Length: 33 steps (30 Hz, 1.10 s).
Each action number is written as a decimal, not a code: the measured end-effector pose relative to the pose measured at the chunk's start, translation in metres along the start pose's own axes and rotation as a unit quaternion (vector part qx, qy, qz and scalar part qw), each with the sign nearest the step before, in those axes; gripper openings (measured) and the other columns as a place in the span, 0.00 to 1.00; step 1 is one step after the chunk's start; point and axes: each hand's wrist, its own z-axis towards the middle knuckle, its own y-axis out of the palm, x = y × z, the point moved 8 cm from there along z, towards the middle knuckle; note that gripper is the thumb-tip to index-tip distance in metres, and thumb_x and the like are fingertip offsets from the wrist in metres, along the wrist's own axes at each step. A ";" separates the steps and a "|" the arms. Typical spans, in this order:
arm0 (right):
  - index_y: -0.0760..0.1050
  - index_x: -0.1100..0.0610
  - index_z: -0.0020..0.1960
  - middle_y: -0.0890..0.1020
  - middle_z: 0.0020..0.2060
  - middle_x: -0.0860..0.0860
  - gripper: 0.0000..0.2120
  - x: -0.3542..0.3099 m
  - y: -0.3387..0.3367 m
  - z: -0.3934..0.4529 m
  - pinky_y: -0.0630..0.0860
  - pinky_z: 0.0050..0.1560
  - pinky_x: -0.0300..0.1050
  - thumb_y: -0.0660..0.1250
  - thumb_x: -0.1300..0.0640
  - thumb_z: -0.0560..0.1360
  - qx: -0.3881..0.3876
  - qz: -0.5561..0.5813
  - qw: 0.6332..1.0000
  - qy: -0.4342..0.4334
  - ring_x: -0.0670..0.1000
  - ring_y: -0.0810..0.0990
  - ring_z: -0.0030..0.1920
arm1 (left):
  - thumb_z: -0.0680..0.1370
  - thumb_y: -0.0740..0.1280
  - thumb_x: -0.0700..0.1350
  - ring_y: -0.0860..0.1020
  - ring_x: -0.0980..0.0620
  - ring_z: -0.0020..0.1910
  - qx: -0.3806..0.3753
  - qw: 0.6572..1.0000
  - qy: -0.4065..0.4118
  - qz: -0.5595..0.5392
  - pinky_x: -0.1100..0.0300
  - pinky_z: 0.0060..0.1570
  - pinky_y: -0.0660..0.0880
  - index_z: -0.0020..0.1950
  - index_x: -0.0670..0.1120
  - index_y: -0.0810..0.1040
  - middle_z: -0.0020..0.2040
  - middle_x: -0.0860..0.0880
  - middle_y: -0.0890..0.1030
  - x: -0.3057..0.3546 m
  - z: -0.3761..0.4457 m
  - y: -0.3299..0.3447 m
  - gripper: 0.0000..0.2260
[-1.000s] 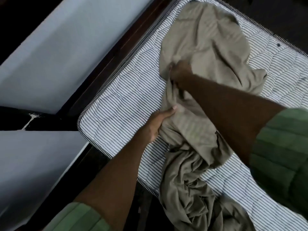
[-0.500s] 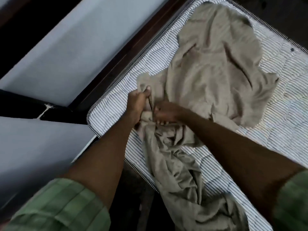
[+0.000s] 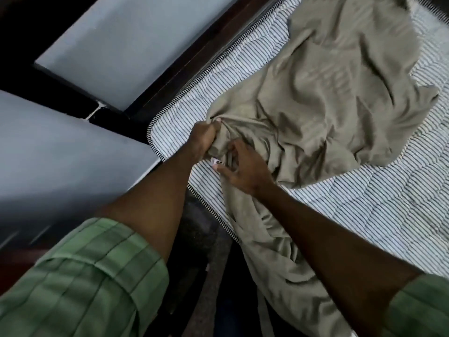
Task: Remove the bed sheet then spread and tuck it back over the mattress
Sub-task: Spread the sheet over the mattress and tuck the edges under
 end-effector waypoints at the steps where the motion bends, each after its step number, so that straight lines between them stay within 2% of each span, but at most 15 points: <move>1: 0.72 0.58 0.63 0.81 0.52 0.56 0.29 -0.003 0.013 -0.009 0.74 0.51 0.50 0.77 0.44 0.70 -0.029 0.005 0.999 0.026 0.59 0.78 0.54 | 0.82 0.65 0.54 0.83 0.44 0.46 0.005 1.000 0.005 -0.005 0.55 0.43 0.77 0.55 0.38 0.82 0.51 0.39 0.85 0.005 -0.001 0.000 0.18; 4: 0.75 0.58 0.58 0.84 0.41 0.59 0.16 -0.014 0.030 -0.038 0.76 0.48 0.54 0.70 0.56 0.72 0.005 -0.105 0.994 0.025 0.63 0.83 0.43 | 0.84 0.63 0.54 0.80 0.44 0.47 -0.020 0.998 0.032 0.057 0.58 0.42 0.70 0.57 0.37 0.81 0.49 0.41 0.82 0.010 -0.014 0.001 0.19; 6: 0.75 0.57 0.55 0.84 0.37 0.60 0.11 -0.015 0.039 -0.053 0.78 0.46 0.55 0.67 0.62 0.73 -0.027 -0.159 0.986 0.045 0.64 0.83 0.39 | 0.85 0.62 0.53 0.81 0.43 0.48 -0.010 0.998 0.051 0.047 0.57 0.41 0.72 0.54 0.39 0.81 0.50 0.40 0.83 0.018 -0.017 -0.008 0.18; 8: 0.76 0.54 0.57 0.84 0.46 0.60 0.09 -0.015 0.073 -0.075 0.80 0.48 0.56 0.64 0.59 0.77 -0.189 -0.182 0.964 0.036 0.65 0.84 0.47 | 0.84 0.62 0.54 0.82 0.42 0.51 0.040 0.997 0.055 0.021 0.56 0.47 0.76 0.57 0.38 0.81 0.53 0.40 0.84 0.021 -0.017 -0.027 0.19; 10: 0.76 0.53 0.52 0.82 0.50 0.58 0.05 -0.020 0.108 -0.113 0.81 0.50 0.55 0.65 0.59 0.77 -0.385 -0.198 0.900 -0.040 0.62 0.83 0.52 | 0.83 0.62 0.54 0.82 0.43 0.53 0.088 0.994 0.070 -0.001 0.52 0.53 0.79 0.59 0.39 0.82 0.54 0.42 0.84 0.027 -0.021 -0.047 0.19; 12: 0.74 0.49 0.48 0.82 0.48 0.55 0.07 -0.024 0.117 -0.135 0.79 0.49 0.52 0.67 0.60 0.74 -0.439 -0.132 0.886 -0.070 0.59 0.83 0.50 | 0.82 0.63 0.53 0.82 0.47 0.48 0.137 0.984 0.104 -0.036 0.53 0.51 0.79 0.57 0.40 0.82 0.48 0.46 0.84 0.028 -0.024 -0.062 0.18; 15: 0.76 0.48 0.63 0.82 0.58 0.53 0.24 -0.035 0.108 -0.123 0.77 0.57 0.50 0.68 0.63 0.69 -0.367 0.036 0.928 -0.042 0.54 0.80 0.58 | 0.81 0.67 0.47 0.81 0.54 0.44 0.142 0.977 0.087 -0.130 0.56 0.51 0.79 0.62 0.42 0.79 0.49 0.48 0.83 0.008 -0.031 -0.066 0.12; 17: 0.75 0.52 0.70 0.81 0.61 0.57 0.28 -0.044 0.095 -0.100 0.78 0.61 0.54 0.68 0.66 0.71 -0.285 0.123 0.950 -0.033 0.57 0.81 0.61 | 0.74 0.73 0.53 0.81 0.49 0.56 0.131 0.984 0.046 -0.113 0.54 0.61 0.77 0.71 0.46 0.69 0.60 0.46 0.80 -0.018 -0.033 -0.062 0.29; 19: 0.78 0.52 0.66 0.84 0.57 0.56 0.22 -0.044 0.072 -0.079 0.79 0.58 0.50 0.66 0.65 0.73 -0.192 0.126 0.973 0.001 0.57 0.83 0.57 | 0.67 0.74 0.58 0.75 0.43 0.67 0.180 0.984 0.007 0.001 0.47 0.70 0.69 0.76 0.47 0.63 0.69 0.43 0.75 -0.042 -0.044 -0.063 0.41; 20: 0.81 0.53 0.60 0.86 0.53 0.54 0.17 -0.041 0.052 -0.069 0.78 0.54 0.47 0.65 0.64 0.74 -0.109 0.087 0.990 0.010 0.56 0.84 0.52 | 0.68 0.74 0.55 0.72 0.42 0.69 0.212 0.975 -0.004 0.059 0.45 0.72 0.65 0.76 0.47 0.63 0.71 0.43 0.73 -0.052 -0.054 -0.060 0.39; 22: 0.81 0.54 0.48 0.85 0.43 0.52 0.09 -0.025 0.001 -0.063 0.75 0.47 0.49 0.63 0.59 0.73 0.092 -0.023 0.995 0.041 0.56 0.82 0.44 | 0.72 0.71 0.48 0.72 0.41 0.68 0.272 0.948 0.040 0.161 0.45 0.69 0.65 0.71 0.47 0.68 0.68 0.43 0.73 -0.053 -0.085 -0.046 0.28; 25: 0.79 0.58 0.52 0.82 0.48 0.57 0.12 0.047 -0.048 -0.094 0.73 0.53 0.55 0.63 0.56 0.71 0.237 -0.074 0.933 0.259 0.60 0.79 0.52 | 0.72 0.67 0.43 0.75 0.39 0.56 0.254 0.892 0.248 0.280 0.45 0.56 0.73 0.60 0.46 0.74 0.58 0.43 0.75 -0.033 -0.121 0.007 0.16; 27: 0.75 0.62 0.59 0.78 0.56 0.61 0.19 0.102 -0.060 -0.138 0.70 0.59 0.57 0.66 0.56 0.69 0.264 -0.022 0.874 0.407 0.64 0.76 0.59 | 0.72 0.67 0.43 0.76 0.39 0.54 0.167 0.874 0.338 0.306 0.45 0.53 0.74 0.60 0.46 0.75 0.58 0.43 0.75 -0.026 -0.133 0.056 0.16; 30: 0.71 0.62 0.60 0.77 0.53 0.59 0.23 0.153 -0.043 -0.179 0.73 0.57 0.55 0.72 0.57 0.69 0.207 0.157 0.835 0.485 0.56 0.76 0.53 | 0.74 0.66 0.51 0.74 0.40 0.61 0.103 0.903 0.318 0.268 0.45 0.57 0.74 0.67 0.49 0.73 0.66 0.45 0.72 -0.021 -0.133 0.107 0.21; 33: 0.78 0.55 0.39 0.78 0.34 0.56 0.05 0.174 -0.013 -0.181 0.74 0.37 0.55 0.68 0.55 0.64 0.081 0.219 0.843 0.484 0.53 0.74 0.39 | 0.77 0.61 0.60 0.67 0.40 0.72 0.083 0.958 0.191 0.197 0.40 0.66 0.68 0.76 0.50 0.65 0.74 0.45 0.66 -0.029 -0.108 0.124 0.29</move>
